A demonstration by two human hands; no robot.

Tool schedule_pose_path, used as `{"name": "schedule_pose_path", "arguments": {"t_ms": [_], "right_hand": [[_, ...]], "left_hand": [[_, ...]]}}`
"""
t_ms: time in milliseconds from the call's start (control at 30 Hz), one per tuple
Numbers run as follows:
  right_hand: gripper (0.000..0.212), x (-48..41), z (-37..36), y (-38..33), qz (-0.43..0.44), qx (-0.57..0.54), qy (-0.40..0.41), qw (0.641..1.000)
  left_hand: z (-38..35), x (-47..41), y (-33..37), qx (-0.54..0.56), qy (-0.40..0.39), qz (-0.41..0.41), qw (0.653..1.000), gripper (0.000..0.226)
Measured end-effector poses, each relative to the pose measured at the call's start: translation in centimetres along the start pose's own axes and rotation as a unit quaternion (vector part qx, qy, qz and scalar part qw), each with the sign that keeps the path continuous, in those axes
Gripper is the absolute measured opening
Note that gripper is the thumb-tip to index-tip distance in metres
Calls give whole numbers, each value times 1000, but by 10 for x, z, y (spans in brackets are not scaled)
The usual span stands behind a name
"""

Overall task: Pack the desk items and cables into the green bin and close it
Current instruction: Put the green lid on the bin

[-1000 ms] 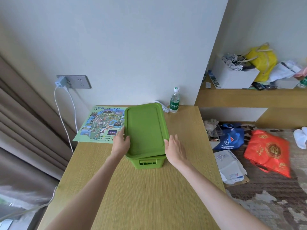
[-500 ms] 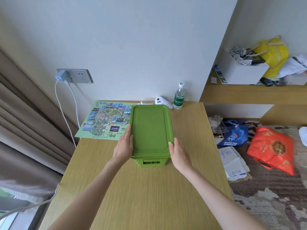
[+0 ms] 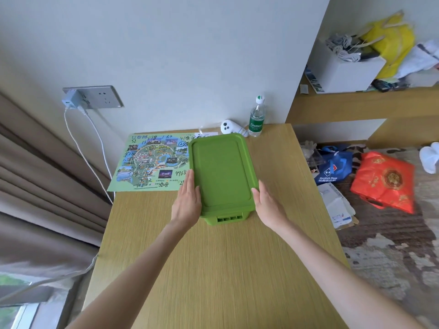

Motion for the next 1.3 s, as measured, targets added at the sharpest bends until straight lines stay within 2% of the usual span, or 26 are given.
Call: {"name": "schedule_pose_path", "arguments": {"t_ms": [233, 333, 567, 633, 800, 967, 1067, 1133, 1233, 1300], "right_hand": [[61, -41, 10, -50, 54, 39, 77, 995], [56, -68, 2, -59, 41, 69, 67, 995], [59, -110, -20, -67, 57, 135, 60, 987], [59, -115, -23, -64, 54, 126, 63, 989], [60, -118, -26, -58, 51, 120, 88, 988], [64, -118, -25, -59, 49, 153, 103, 982], [65, -116, -23, -61, 44, 119, 104, 986], [65, -114, -18, -60, 24, 44, 116, 992], [59, -96, -8, -42, -63, -76, 135, 986], [45, -71, 2, -23, -117, -66, 147, 980]], "left_hand": [[4, -61, 12, -34, -41, -33, 998, 56], [1, -97, 16, -72, -56, -67, 994, 54], [-27, -146, 10, -107, -92, -155, 978, 57], [-33, -151, 6, -98, -89, -169, 977, 56], [-42, -149, -5, -8, -67, -123, 990, 54], [-42, -152, -6, 42, -56, -126, 990, 52], [-40, -150, -3, 17, -50, -150, 987, 52], [-39, -155, 0, 2, -45, -157, 987, 50], [-44, -171, 4, -13, -69, -141, 987, 46], [-51, -184, 8, -3, -112, -108, 988, 49]]}}
Point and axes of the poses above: each hand's wrist, its own x-axis away from the middle knuckle, its own z-axis out of the back of the hand, y = z × x, the point moved 9 cm from there along -x, towards the middle knuckle, and after that the axes turned 14 degrees about y, right-handed, at the moved point
